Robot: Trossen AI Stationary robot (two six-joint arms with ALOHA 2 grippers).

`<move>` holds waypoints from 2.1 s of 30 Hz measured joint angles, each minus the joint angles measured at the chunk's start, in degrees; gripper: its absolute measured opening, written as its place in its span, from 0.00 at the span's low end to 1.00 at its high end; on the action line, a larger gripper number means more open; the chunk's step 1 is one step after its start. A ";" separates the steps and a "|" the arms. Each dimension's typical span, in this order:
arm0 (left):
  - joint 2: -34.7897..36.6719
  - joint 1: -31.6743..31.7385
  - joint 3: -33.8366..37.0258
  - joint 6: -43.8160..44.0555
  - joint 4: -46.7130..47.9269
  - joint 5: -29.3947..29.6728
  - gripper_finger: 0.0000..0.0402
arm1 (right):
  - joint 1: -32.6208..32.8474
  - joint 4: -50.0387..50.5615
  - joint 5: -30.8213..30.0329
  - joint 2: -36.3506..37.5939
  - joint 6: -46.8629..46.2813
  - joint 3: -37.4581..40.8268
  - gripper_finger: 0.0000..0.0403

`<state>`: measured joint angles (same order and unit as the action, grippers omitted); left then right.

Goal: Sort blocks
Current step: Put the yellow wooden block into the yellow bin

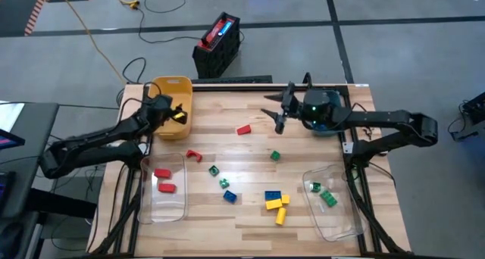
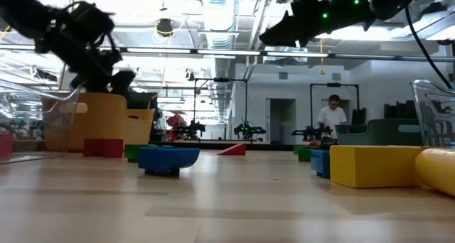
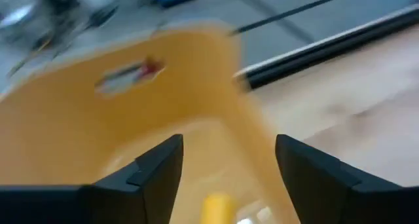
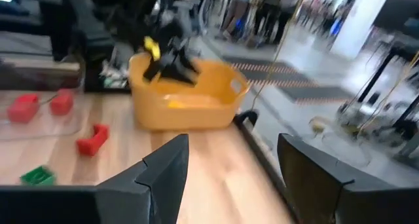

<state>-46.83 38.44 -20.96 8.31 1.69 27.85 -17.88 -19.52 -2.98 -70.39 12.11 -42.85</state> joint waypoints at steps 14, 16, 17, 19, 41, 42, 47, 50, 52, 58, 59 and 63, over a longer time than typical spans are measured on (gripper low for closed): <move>-4.32 -23.17 -9.23 -17.48 -6.54 -23.58 0.56 | 6.91 11.10 -9.88 2.95 -6.68 0.04 0.62; -7.10 -26.59 -11.16 -16.90 -6.43 -23.32 0.56 | 6.92 12.62 -11.24 2.97 -8.93 0.04 0.62; -8.76 -28.39 -12.07 -16.61 -6.55 -23.29 0.56 | 6.93 13.35 -11.29 2.96 -10.19 0.04 0.62; -12.67 -32.21 -13.91 -16.68 -6.13 -23.36 0.56 | 7.89 15.20 -11.33 2.96 -12.05 0.04 0.62; -56.46 -51.92 -44.71 -12.42 -5.62 -32.04 0.56 | 8.26 27.48 -28.87 20.23 -21.44 1.12 0.62; -57.35 -52.30 -45.73 -11.30 -5.68 -32.01 0.56 | 8.40 27.16 -28.90 20.21 -22.11 1.93 0.62; -62.62 -55.05 -51.49 -7.65 -5.78 -30.59 0.56 | 9.93 27.21 -32.02 20.17 -25.84 5.73 0.62; -66.53 -57.13 -55.48 -5.97 -4.83 -28.44 0.56 | 12.06 27.10 -35.86 20.17 -27.07 7.01 0.62; -68.95 -58.13 -58.12 -5.19 -4.09 -27.60 0.56 | 13.43 26.86 -38.00 20.26 -27.07 7.02 0.62; -75.89 -58.80 -65.40 -2.59 -3.73 -26.34 0.56 | 17.81 27.37 -41.93 24.24 -25.78 6.97 0.62; -76.96 -58.80 -66.41 -2.28 -3.16 -26.34 0.56 | 18.57 27.58 -42.46 24.91 -25.76 6.97 0.62; -81.15 -58.69 -69.87 -1.57 -2.25 -24.99 0.56 | 22.20 29.82 -44.97 27.43 -26.30 6.97 0.62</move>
<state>-127.98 -20.25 -90.83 6.74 -0.56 2.87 4.32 10.29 -47.95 -42.96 -14.19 -35.88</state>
